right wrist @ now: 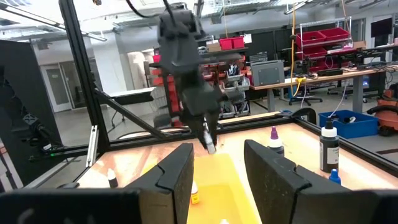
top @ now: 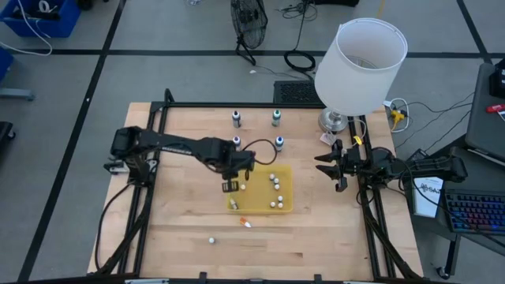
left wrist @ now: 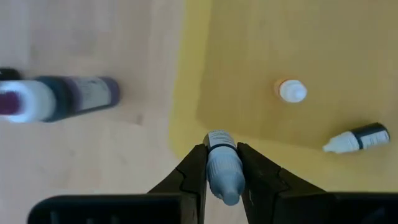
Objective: Pick & Place food coloring
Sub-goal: Put the small red food coloring bottle into the yellow container
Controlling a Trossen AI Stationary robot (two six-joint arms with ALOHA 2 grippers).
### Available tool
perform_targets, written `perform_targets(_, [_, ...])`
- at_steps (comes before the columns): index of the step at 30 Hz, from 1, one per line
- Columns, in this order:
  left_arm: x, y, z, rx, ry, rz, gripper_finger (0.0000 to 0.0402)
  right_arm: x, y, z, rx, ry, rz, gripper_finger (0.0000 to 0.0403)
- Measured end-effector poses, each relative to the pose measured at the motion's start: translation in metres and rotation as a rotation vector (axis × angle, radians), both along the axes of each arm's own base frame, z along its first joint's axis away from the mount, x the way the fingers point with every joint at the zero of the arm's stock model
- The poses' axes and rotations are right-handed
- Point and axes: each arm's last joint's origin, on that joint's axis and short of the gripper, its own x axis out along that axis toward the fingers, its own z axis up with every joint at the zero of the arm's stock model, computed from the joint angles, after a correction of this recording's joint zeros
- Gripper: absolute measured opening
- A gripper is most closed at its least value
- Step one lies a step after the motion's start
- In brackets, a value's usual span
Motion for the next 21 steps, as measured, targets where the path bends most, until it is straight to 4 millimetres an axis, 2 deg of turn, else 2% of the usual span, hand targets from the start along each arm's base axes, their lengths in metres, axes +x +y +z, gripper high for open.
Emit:
perform_targets(7, [0.003, 0.003, -0.029, -0.111, -0.083, -0.013, 0.0070, 0.000, 0.000, 0.000, 0.000, 0.000, 0.000, 0.0130])
perform_targets(21, [-0.006, 0.006, -0.061, -0.172, -0.106, 0.004, 0.0070, 0.000, 0.000, 0.000, 0.000, 0.000, 0.000, 0.0130])
